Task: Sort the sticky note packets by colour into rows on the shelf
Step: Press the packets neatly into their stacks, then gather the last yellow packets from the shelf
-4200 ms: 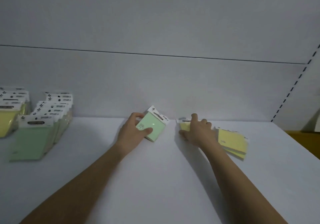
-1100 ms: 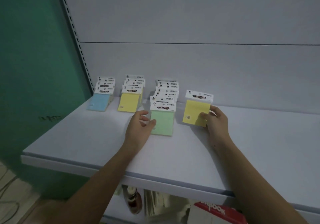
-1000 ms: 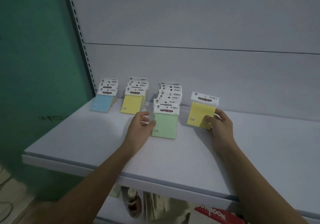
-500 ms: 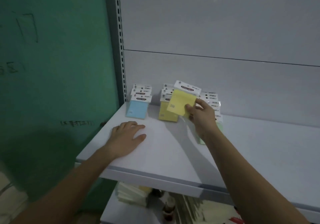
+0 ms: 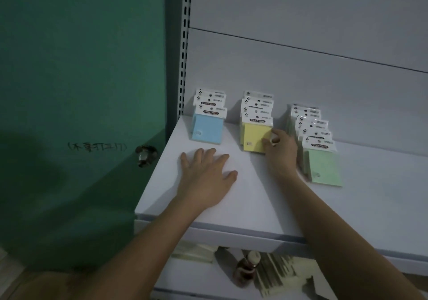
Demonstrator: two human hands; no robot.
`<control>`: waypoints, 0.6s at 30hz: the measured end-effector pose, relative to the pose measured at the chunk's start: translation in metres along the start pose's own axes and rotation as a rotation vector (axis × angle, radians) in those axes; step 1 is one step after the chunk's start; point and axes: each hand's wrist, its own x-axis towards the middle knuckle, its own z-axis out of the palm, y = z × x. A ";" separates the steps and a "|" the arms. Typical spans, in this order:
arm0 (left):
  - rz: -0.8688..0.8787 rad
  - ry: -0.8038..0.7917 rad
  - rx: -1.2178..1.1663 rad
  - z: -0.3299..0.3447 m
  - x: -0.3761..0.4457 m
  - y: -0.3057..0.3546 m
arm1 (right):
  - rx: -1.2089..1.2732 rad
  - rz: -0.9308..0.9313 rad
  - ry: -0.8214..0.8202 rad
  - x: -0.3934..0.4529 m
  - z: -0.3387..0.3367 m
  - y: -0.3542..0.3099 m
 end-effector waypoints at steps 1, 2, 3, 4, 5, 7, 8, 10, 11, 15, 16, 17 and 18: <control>0.005 0.013 0.005 0.002 0.001 0.000 | -0.036 -0.021 -0.001 0.001 0.001 0.000; 0.011 0.027 0.009 0.003 0.001 -0.001 | -0.068 -0.040 -0.003 0.001 0.002 0.000; 0.017 0.041 0.009 0.005 0.002 -0.001 | -0.093 -0.064 0.001 0.001 0.003 -0.001; 0.023 0.051 0.008 0.006 0.002 -0.001 | -0.109 -0.088 0.004 0.001 0.004 -0.002; 0.026 0.056 0.005 0.006 0.003 -0.001 | -0.123 -0.117 0.008 0.000 0.004 -0.003; 0.024 0.055 0.005 0.006 0.003 0.000 | -0.154 -0.153 0.011 -0.002 0.003 -0.006; 0.023 0.054 0.011 0.005 0.003 0.000 | -0.165 -0.157 0.010 -0.004 0.002 -0.007; 0.022 0.052 0.027 0.003 0.003 0.001 | -0.193 -0.160 0.005 -0.007 -0.001 -0.012; 0.022 0.052 0.031 0.002 0.002 0.002 | -0.215 -0.162 0.002 -0.009 -0.002 -0.015; 0.018 0.034 0.038 -0.005 -0.002 0.003 | -0.270 -0.180 -0.055 -0.024 -0.011 -0.025; 0.014 0.024 0.041 -0.007 -0.003 0.005 | -0.251 -0.185 -0.087 -0.028 -0.016 -0.028; 0.009 0.016 0.041 -0.009 -0.005 0.006 | -0.224 -0.204 -0.120 -0.033 -0.022 -0.031; 0.004 0.013 0.038 -0.011 -0.006 0.008 | -0.202 -0.241 -0.155 -0.036 -0.031 -0.033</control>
